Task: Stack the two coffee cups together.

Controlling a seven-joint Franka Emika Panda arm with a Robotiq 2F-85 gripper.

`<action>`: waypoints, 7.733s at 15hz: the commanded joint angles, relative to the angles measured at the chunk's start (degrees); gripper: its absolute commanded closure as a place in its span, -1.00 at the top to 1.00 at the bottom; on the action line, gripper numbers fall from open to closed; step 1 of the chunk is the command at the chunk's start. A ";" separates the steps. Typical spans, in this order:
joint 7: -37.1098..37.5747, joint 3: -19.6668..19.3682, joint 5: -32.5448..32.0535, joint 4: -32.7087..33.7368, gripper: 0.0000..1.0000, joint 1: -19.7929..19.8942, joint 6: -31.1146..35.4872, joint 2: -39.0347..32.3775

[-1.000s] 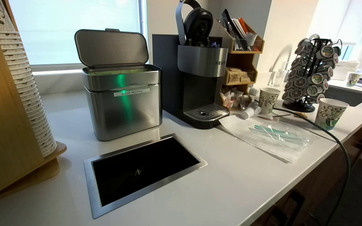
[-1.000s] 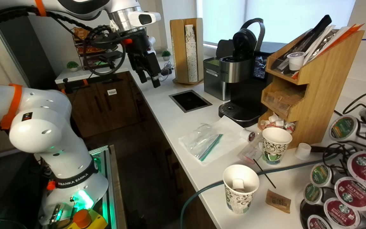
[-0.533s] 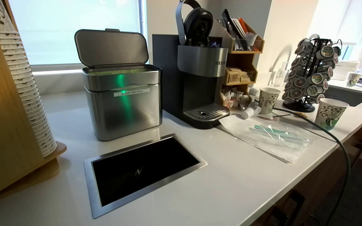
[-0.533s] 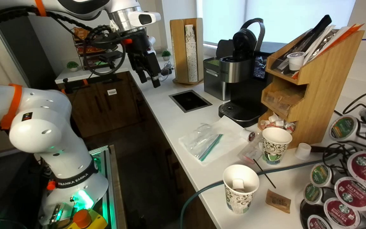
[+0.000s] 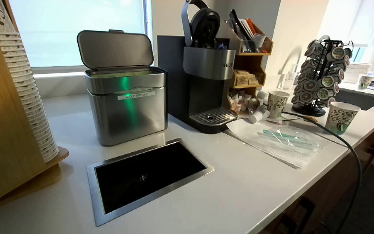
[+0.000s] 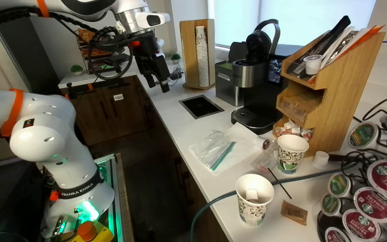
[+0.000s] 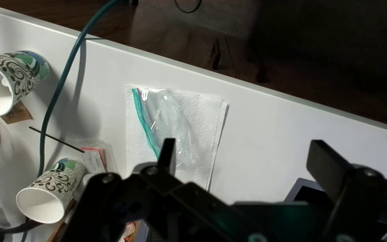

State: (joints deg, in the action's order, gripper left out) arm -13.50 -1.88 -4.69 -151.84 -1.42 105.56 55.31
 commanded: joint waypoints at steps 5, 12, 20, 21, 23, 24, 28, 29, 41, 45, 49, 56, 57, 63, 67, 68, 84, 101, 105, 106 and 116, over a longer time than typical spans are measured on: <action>0.52 -0.51 -0.50 0.17 1.00 -0.76 -0.20 -0.04; 0.52 -0.51 -0.50 0.17 1.00 -0.76 -0.20 -0.04; 0.52 -0.51 -0.50 0.17 1.00 -0.76 -0.20 -0.04; 0.52 -0.51 -0.50 0.17 1.00 -0.76 -0.20 -0.04; 0.52 -0.51 -0.50 0.17 1.00 -0.76 -0.20 -0.04; 0.52 -0.52 -0.50 0.17 1.00 -0.76 -0.20 -0.04; 0.52 -0.52 -0.50 0.17 1.00 -0.76 -0.20 -0.04; 0.52 -0.52 -0.50 0.17 1.00 -0.76 -0.20 -0.04; 0.00 -6.29 -16.28 0.30 1.00 10.34 -1.22 1.44; -8.32 -18.34 -19.53 2.21 1.00 12.75 0.19 -3.76; -7.72 -18.94 -18.31 1.32 1.00 13.40 0.03 -1.94; -18.20 -22.88 -18.93 5.98 1.00 8.89 2.79 -9.01; -21.45 -24.07 -18.43 7.45 1.00 7.75 2.40 -10.94; -23.01 -22.54 -17.29 9.00 1.00 9.13 4.20 -15.65; -23.87 -23.43 -16.51 8.64 1.00 8.28 6.28 -16.84; -26.54 -24.62 -16.15 8.90 1.00 7.21 7.84 -17.96; -28.04 -19.75 -18.61 16.16 1.00 14.85 22.88 -40.12; -33.77 -15.31 -8.67 22.24 0.02 15.46 23.52 -58.30; -31.71 -14.87 -11.13 22.64 -0.60 15.60 22.65 -57.16; -31.27 -14.81 -11.58 22.72 -0.74 15.57 22.46 -56.97; -34.16 -13.13 -12.88 18.03 -0.98 14.28 23.29 -45.57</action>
State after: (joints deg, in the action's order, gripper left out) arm -44.59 -16.36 -17.41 -129.38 13.20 128.35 1.34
